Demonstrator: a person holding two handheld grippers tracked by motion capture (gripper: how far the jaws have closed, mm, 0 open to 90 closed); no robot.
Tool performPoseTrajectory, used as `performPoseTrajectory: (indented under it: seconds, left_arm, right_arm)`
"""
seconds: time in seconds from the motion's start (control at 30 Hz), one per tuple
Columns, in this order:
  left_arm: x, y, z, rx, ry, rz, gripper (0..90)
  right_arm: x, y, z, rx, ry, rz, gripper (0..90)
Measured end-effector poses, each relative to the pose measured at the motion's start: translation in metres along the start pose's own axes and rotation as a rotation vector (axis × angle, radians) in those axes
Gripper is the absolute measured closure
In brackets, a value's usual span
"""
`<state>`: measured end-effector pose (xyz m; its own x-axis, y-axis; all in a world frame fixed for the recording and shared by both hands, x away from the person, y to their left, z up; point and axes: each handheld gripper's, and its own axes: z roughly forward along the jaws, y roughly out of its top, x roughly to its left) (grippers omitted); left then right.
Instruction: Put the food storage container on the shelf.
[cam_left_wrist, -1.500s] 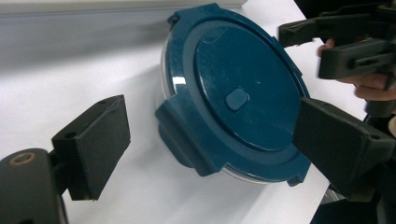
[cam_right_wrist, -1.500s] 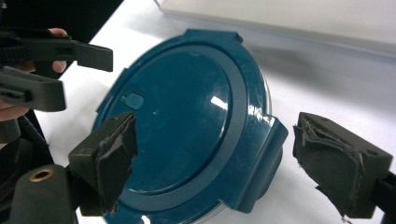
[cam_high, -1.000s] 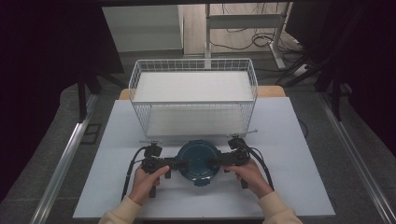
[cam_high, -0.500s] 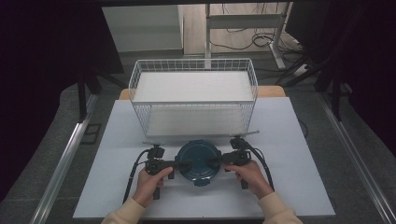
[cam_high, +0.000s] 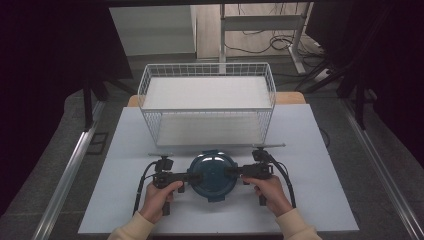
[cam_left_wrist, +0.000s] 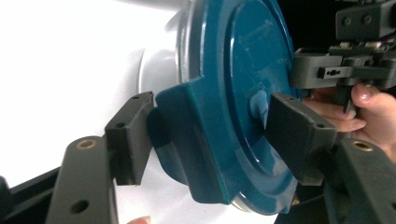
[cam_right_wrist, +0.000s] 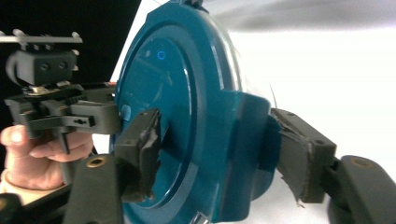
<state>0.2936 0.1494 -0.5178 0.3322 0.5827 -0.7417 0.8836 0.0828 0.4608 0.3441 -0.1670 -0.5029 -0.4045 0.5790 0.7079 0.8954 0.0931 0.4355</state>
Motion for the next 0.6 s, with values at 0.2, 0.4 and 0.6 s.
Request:
performPoseTrajectory:
  seconds: [0.2,0.4,0.6]
  left_arm:
    - [-0.006,-0.002,-0.002,-0.023,0.009,0.014,37.3]
    - [-0.007,-0.003,-0.004,-0.02,0.006,0.017,37.9]
    - [-0.01,-0.004,-0.007,-0.018,0.013,0.041,38.1]
  right_arm:
    - [0.003,-0.009,-0.009,-0.028,0.009,-0.006,40.0]
    - [0.008,-0.012,-0.012,-0.037,0.0,-0.039,41.0]
    - [0.013,-0.012,-0.013,-0.053,-0.008,-0.061,41.9]
